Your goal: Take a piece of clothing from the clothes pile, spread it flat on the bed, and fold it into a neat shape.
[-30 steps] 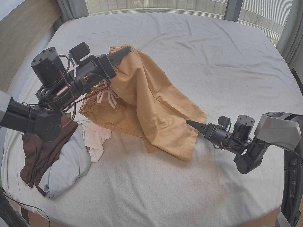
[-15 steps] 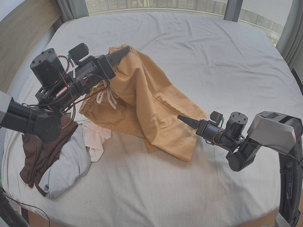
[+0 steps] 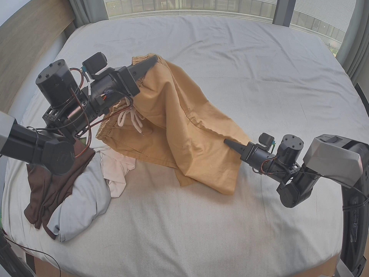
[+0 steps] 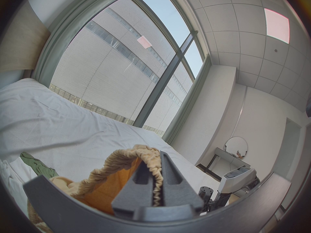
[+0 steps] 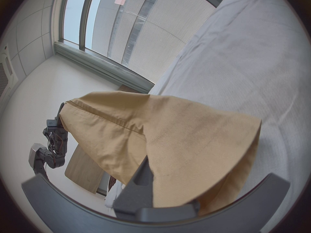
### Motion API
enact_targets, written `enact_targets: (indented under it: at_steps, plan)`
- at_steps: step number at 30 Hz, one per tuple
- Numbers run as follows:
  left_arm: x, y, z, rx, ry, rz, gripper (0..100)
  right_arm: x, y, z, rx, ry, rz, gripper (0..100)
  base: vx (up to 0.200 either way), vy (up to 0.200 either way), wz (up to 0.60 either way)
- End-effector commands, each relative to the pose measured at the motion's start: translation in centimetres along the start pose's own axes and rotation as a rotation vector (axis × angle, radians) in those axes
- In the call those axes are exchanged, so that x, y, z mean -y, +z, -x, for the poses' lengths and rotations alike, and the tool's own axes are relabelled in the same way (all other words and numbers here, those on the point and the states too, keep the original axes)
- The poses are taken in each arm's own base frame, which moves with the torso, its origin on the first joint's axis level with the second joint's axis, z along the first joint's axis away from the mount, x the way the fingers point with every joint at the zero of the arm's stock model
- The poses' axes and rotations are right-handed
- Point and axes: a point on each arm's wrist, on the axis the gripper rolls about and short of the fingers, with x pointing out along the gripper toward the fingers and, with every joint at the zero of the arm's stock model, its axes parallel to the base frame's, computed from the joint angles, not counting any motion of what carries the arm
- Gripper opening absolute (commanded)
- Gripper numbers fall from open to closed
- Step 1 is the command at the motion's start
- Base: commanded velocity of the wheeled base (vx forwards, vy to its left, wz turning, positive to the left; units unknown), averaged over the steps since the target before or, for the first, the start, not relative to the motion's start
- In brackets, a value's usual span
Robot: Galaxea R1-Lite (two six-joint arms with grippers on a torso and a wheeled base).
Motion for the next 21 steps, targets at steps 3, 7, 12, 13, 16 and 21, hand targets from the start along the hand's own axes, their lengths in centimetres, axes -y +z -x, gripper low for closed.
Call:
enact_targets:
  at_steps: [3, 7, 12, 13, 16, 21]
  plan:
    - [0.9, 1.8, 0.5, 0.054, -0.025, 0.02, 0, -4.7, 3.8, 1.9, 0.07, 0.052, 0.047, 0, 0.0, 0.0, 0.0]
    - [1.5, 2.5, 1.8, 0.075, -0.03, 0.041, 0, -7.9, 5.4, 4.0, 0.095, 0.083, 0.076, 0, 0.0, 0.0, 0.0]
    - [1.5, 2.3, 3.6, 0.067, -0.007, 0.039, 0, -10.4, 6.9, 6.5, 0.126, 0.097, 0.117, 0, 0.0, 0.0, 0.0]
    - [1.4, 2.1, 3.9, 0.067, -0.002, 0.04, 0, -10.7, 7.1, 6.7, 0.129, 0.104, 0.131, 0, 0.0, 0.0, 0.0]
    - [1.1, 1.3, 4.9, 0.066, 0.012, 0.042, 0, -11.7, 8.4, 7.6, 0.16, 0.123, 0.169, 0, 0.0, 0.0, 0.0]
    - [1.3, 0.0, 6.3, 0.06, -0.021, 0.07, 0, -11.5, 9.7, 8.7, 0.174, 0.127, 0.192, 0, 0.0, 0.0, 0.0]
